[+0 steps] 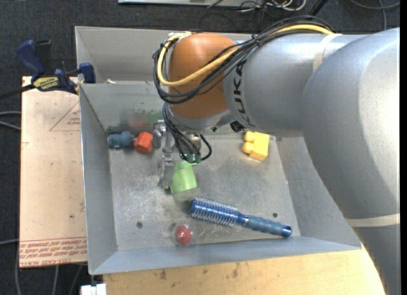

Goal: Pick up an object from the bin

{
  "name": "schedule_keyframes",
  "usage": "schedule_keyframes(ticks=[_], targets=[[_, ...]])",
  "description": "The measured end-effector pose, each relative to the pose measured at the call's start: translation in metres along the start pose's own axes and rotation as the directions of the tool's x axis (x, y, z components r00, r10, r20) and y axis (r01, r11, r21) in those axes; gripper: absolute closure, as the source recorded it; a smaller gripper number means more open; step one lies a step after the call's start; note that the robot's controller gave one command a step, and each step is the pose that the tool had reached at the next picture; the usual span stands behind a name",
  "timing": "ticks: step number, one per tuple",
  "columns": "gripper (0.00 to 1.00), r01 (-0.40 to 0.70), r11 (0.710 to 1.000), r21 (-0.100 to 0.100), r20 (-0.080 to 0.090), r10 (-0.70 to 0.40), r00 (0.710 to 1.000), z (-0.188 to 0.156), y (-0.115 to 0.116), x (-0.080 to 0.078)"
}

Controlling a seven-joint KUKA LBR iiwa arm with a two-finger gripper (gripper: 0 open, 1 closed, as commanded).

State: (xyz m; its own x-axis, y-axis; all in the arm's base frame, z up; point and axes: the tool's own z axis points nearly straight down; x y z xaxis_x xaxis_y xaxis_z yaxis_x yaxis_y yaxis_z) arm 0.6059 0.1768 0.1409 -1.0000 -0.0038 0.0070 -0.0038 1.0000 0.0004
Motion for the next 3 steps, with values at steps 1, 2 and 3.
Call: schedule_keyframes(ticks=[1, 2, 3], targets=[[0.00, 0.122, 0.993, 0.002, 0.003, -0.122, 0.993, 0.050, -0.087, 0.038], [1.00, 0.126, 0.992, -0.002, 0.011, -0.126, 0.992, 0.045, -0.082, 0.035], [1.00, 0.124, 0.992, 0.000, 0.018, -0.124, 0.992, -0.114, -0.068, 0.060]])
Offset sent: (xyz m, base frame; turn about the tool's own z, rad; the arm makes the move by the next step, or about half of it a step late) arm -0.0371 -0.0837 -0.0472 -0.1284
